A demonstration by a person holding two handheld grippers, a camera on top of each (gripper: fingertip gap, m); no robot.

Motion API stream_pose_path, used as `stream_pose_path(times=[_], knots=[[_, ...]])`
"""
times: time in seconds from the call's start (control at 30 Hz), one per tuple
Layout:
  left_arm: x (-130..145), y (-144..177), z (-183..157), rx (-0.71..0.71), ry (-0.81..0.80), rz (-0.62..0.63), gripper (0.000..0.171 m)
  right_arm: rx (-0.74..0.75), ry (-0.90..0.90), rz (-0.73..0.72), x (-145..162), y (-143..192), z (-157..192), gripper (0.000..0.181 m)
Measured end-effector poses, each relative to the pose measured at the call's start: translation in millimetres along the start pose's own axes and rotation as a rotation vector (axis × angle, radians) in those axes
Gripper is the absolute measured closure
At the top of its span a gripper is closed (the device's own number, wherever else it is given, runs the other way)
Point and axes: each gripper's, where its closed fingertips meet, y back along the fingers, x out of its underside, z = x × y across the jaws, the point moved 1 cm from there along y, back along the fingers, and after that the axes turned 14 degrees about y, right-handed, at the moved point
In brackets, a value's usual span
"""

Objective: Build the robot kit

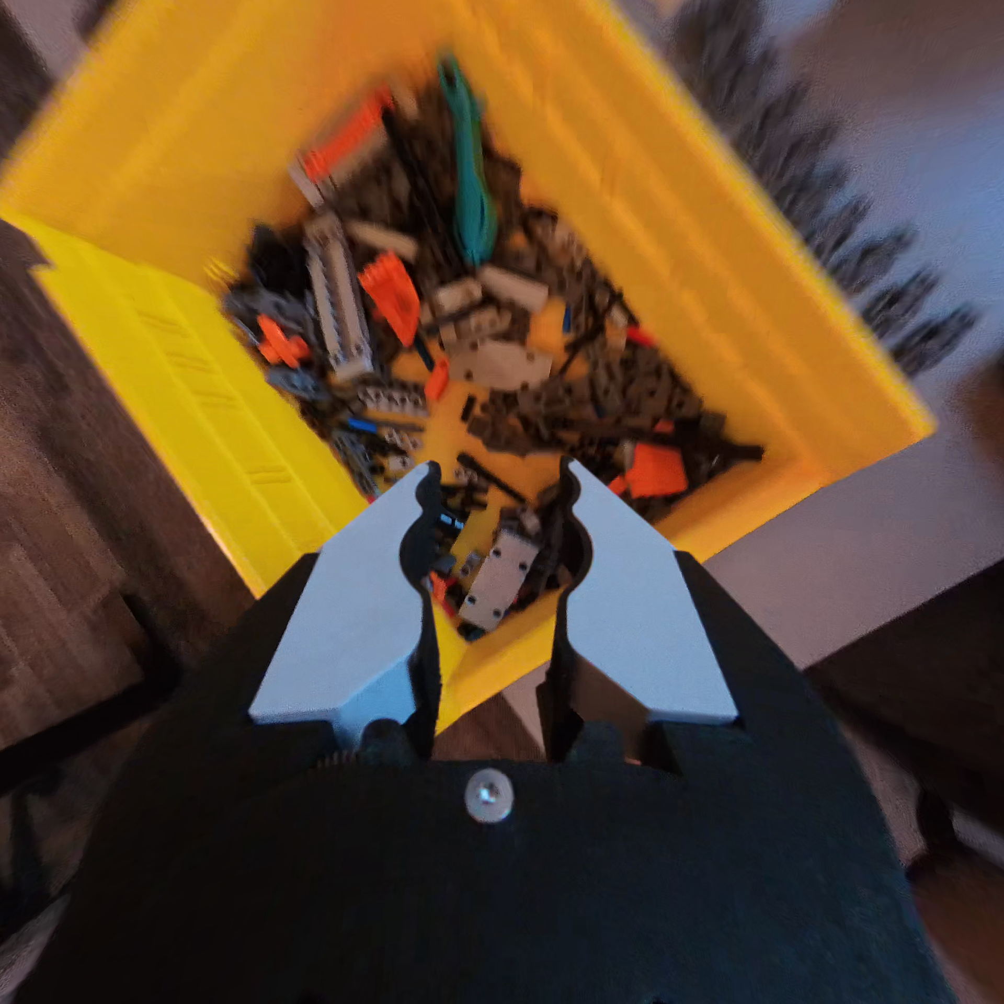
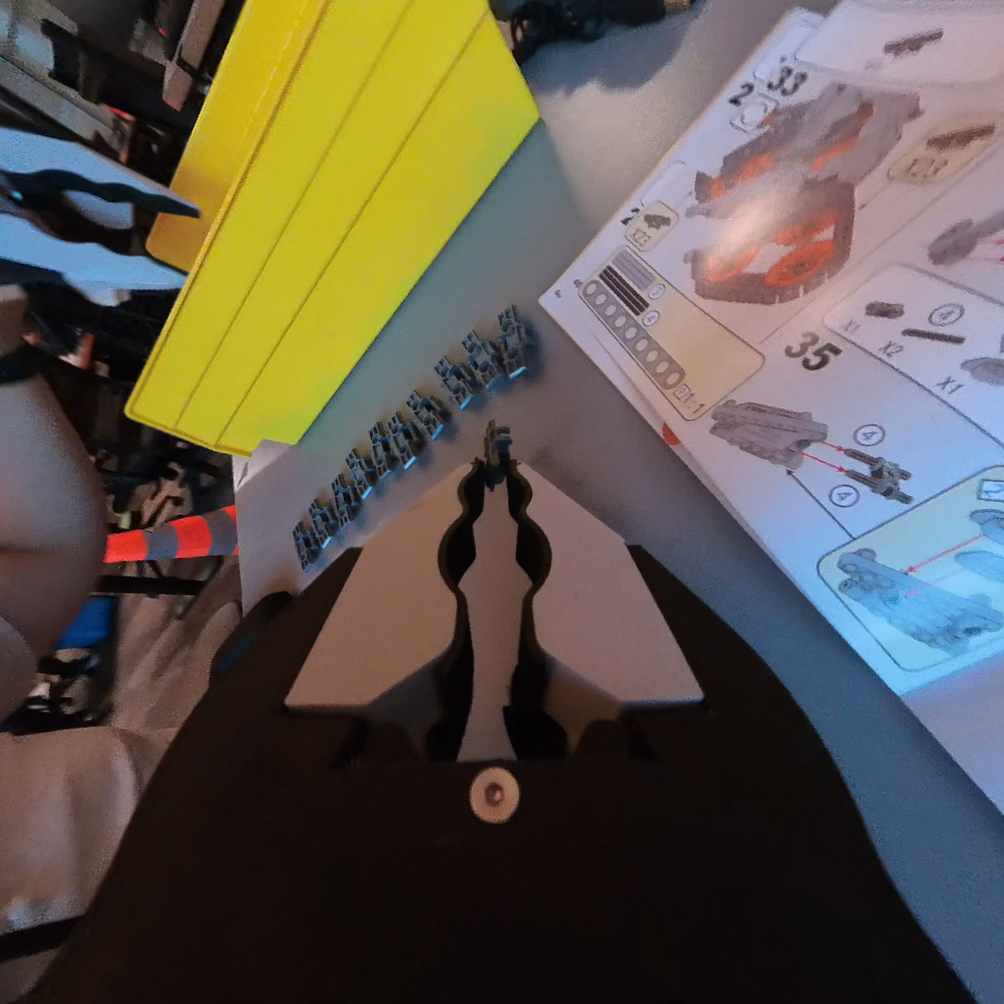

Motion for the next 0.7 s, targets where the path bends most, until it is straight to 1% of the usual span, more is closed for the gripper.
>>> stream_pose_path(times=[0.07, 0.13, 0.2, 0.27, 0.37, 0.43, 0.6, 0.7], knots=[[-20, 23, -13, 0.018, 0.041, -0.184, 0.136, 0.008, -0.006, 0.015, 3, -5, -7, 0.175], [-30, 44, -28, 0.050, 0.064, -0.330, 0.139, 0.044, 0.012, 0.026, 5, -7, -15, 0.175], [-33, 61, -39, 0.056, 0.075, -0.443, 0.139, 0.035, -0.005, 0.015, 5, -10, -16, 0.175], [-31, 73, -49, 0.065, 0.084, -0.518, 0.138, 0.021, -0.027, 0.001, 4, -13, -17, 0.175], [-26, 83, -59, 0.092, 0.108, -0.577, 0.139, 0.035, -0.005, 0.010, 3, -17, -18, 0.174], [-22, 86, -67, 0.129, 0.116, -0.587, 0.139, 0.052, 0.034, 0.021, 2, -18, -19, 0.172], [-13, 89, -73, 0.124, 0.109, -0.576, 0.139, 0.108, 0.121, 0.040, 1, -17, -24, 0.170], [-11, 95, -72, 0.109, 0.106, -0.599, 0.138, 0.142, 0.166, 0.048, 0, -14, -26, 0.165]])
